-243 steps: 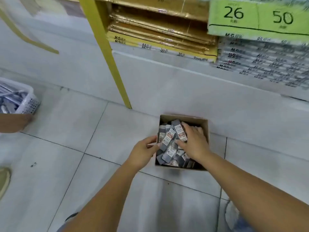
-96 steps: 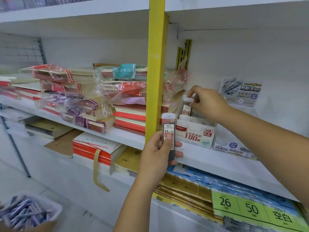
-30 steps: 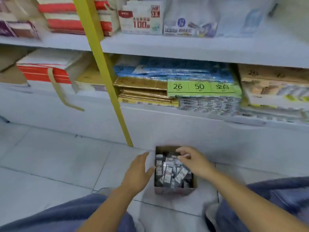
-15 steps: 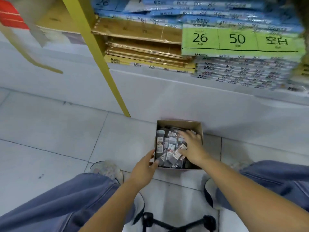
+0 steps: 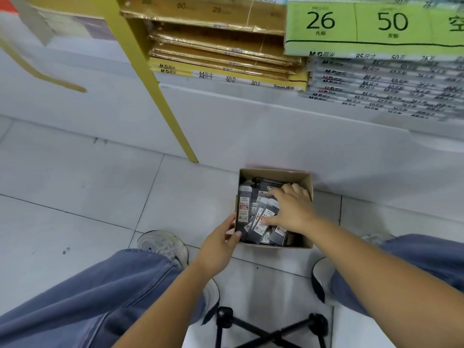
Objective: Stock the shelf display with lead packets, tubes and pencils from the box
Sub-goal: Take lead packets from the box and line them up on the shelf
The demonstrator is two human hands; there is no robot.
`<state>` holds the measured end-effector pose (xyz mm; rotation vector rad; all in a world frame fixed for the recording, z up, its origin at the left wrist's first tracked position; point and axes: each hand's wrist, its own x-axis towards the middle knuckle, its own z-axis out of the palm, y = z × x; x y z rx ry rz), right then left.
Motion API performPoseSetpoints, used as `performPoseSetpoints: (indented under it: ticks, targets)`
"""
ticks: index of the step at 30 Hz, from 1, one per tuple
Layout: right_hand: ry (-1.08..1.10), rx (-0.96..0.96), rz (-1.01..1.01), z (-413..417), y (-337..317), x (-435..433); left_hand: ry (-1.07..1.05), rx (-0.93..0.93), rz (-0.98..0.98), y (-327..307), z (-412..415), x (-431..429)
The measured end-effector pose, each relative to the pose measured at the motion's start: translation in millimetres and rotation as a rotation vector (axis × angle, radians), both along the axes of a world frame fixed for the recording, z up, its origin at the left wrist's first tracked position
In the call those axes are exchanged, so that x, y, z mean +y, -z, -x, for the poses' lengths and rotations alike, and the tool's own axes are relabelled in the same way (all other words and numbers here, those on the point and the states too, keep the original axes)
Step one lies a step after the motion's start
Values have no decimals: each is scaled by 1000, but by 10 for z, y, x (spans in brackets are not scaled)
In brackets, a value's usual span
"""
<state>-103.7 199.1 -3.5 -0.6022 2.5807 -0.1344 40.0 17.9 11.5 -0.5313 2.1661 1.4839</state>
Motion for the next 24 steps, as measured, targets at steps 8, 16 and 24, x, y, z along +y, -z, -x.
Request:
performPoseSetpoints:
  ticks: [8,16,24]
  targets:
    - [-67,-193,39,126,-110,-8,-6,8,-7,-20,-5,16]
    - [141,-417,388,47,-14,94,-21,8,-4,8,-13,3]
    - [213,-524,361,-77,67,-24,-21,7,-15,40,-11,-2]
